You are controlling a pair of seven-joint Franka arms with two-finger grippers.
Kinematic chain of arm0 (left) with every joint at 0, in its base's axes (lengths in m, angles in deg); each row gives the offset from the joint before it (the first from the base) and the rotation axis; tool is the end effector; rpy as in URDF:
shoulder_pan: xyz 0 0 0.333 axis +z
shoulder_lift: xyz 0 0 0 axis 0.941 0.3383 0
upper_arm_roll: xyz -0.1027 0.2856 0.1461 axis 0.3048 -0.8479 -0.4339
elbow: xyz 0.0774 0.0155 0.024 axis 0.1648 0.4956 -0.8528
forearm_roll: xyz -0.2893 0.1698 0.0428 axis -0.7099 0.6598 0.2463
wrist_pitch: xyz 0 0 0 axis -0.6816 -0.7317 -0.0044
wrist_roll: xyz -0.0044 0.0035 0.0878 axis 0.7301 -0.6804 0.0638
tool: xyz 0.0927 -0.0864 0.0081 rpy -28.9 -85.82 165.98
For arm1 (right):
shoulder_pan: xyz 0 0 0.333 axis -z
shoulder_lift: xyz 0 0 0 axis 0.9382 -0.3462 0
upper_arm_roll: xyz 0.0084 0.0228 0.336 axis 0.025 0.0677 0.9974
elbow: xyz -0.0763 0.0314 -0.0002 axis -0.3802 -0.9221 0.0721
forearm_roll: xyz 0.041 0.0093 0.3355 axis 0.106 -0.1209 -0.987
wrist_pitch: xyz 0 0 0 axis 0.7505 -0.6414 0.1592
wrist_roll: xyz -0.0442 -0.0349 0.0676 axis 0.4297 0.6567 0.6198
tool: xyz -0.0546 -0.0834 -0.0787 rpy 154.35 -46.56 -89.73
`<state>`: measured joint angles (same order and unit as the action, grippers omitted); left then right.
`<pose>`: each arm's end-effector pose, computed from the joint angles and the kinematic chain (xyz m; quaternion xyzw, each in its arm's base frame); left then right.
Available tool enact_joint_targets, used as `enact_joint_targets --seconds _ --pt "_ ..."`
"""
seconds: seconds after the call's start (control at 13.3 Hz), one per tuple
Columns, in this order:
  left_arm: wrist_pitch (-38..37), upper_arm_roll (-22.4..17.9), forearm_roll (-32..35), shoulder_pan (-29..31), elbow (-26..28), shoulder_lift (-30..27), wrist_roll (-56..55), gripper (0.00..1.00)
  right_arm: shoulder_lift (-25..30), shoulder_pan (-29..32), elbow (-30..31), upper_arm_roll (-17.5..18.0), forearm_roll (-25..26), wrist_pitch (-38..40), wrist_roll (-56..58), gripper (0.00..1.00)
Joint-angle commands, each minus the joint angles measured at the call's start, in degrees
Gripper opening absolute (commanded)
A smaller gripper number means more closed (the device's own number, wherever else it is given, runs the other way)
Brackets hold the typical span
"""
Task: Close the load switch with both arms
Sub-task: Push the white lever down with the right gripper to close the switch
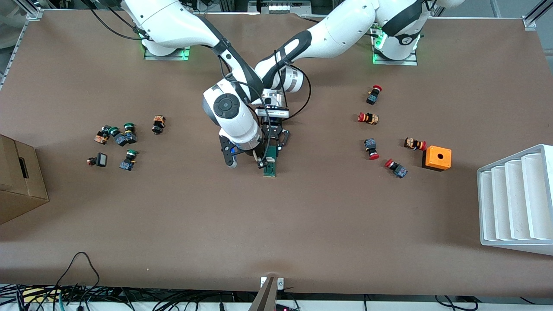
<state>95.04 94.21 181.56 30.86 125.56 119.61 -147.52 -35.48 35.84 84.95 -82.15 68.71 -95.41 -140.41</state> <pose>0.3945 -0.5183 0.1183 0.8268 0.0057 0.5619 0.0258 0.5382 0.4299 0.2750 -0.8102 0.5739 0.0121 0.1187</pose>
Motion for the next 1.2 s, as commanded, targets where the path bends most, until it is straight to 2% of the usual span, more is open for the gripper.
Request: enact_joint_targets --seconds 0.0,0.45,0.6,0.97,1.12 --pt "1.12 -1.15 1.53 -0.27 -2.78 1.63 -0.58 0.39 -0.99 -0.28 -1.85 0.18 0.58 -0.17 -0.54 0.22" --pt "1.12 -1.15 1.53 -0.27 -2.78 1.63 -0.50 0.39 -0.99 -0.99 -2.20 0.53 0.67 0.09 -1.87 0.22" --pt "1.12 -1.15 1.53 -0.27 -2.78 1.63 -0.58 0.39 -1.33 -0.90 -2.29 0.53 0.84 0.09 -1.87 0.17" --pt "1.12 -1.15 1.53 -0.27 -2.78 1.63 -0.50 0.39 -4.67 -0.55 -7.47 0.44 1.02 0.09 -1.69 0.17" --pt "1.12 -1.15 1.53 -0.19 -2.69 1.63 -0.58 0.39 -4.94 -0.11 -7.74 0.44 0.93 0.09 -1.52 0.17"
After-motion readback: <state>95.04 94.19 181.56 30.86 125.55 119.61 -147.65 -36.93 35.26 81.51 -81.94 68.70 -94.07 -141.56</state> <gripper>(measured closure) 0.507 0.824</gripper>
